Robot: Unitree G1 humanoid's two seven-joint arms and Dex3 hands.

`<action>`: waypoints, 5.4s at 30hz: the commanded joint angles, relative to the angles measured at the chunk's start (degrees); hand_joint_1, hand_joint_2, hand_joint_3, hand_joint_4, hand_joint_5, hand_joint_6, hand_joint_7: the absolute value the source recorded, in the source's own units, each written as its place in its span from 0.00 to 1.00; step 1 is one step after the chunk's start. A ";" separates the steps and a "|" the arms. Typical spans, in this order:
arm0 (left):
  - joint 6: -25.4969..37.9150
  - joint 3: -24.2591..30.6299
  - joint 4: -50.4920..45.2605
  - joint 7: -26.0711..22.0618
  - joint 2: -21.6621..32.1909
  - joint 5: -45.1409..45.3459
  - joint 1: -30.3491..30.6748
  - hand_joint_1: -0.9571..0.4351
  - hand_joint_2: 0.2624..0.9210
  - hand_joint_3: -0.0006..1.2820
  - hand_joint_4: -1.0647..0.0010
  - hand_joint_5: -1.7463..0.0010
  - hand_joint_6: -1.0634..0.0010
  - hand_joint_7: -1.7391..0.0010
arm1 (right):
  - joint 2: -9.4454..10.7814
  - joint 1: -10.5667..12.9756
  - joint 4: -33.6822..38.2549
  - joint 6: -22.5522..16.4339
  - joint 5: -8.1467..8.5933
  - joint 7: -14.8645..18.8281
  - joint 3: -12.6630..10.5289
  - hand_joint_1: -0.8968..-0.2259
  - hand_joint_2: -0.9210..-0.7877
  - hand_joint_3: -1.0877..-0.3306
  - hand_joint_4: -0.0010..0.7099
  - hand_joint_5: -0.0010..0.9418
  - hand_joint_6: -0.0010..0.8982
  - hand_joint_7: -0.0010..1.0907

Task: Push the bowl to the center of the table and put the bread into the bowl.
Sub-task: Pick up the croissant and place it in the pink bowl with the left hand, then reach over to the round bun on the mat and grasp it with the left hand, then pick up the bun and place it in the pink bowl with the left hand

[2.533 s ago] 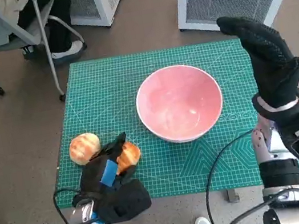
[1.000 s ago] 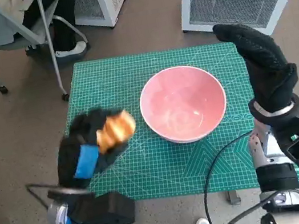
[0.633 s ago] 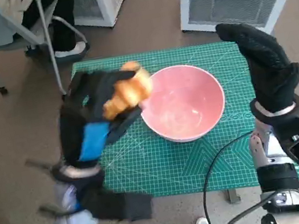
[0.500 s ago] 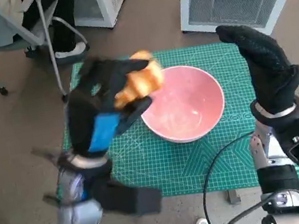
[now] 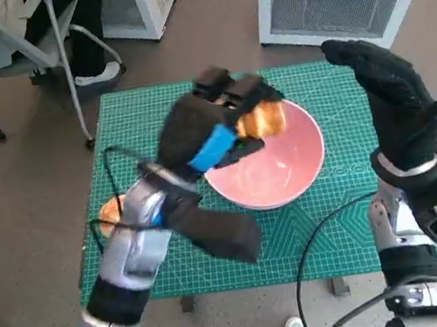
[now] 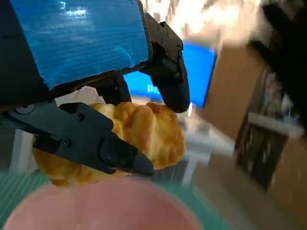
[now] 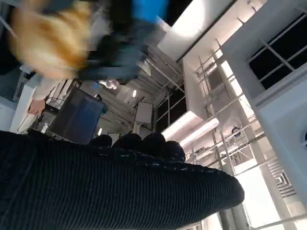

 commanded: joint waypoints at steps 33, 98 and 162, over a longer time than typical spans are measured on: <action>-10.50 13.21 -10.97 -17.99 10.70 -21.24 8.84 0.39 1.00 0.06 0.78 1.00 0.65 0.96 | 0.74 4.08 -3.95 0.39 -1.88 -2.08 0.47 0.44 0.00 0.47 0.35 0.00 0.00 0.60; -3.82 13.81 8.92 -20.68 24.82 -16.52 22.53 0.60 0.94 0.00 0.58 0.99 0.50 0.98 | -0.24 2.27 -1.34 1.39 0.72 1.59 1.40 0.44 0.00 0.46 0.35 0.00 0.00 0.60; -8.90 2.69 0.98 -12.19 5.83 -12.73 -3.89 0.69 1.00 0.10 0.44 0.32 0.45 0.27 | 0.06 3.31 -3.32 0.67 -0.63 0.74 0.65 0.44 0.00 0.46 0.36 0.00 0.00 0.60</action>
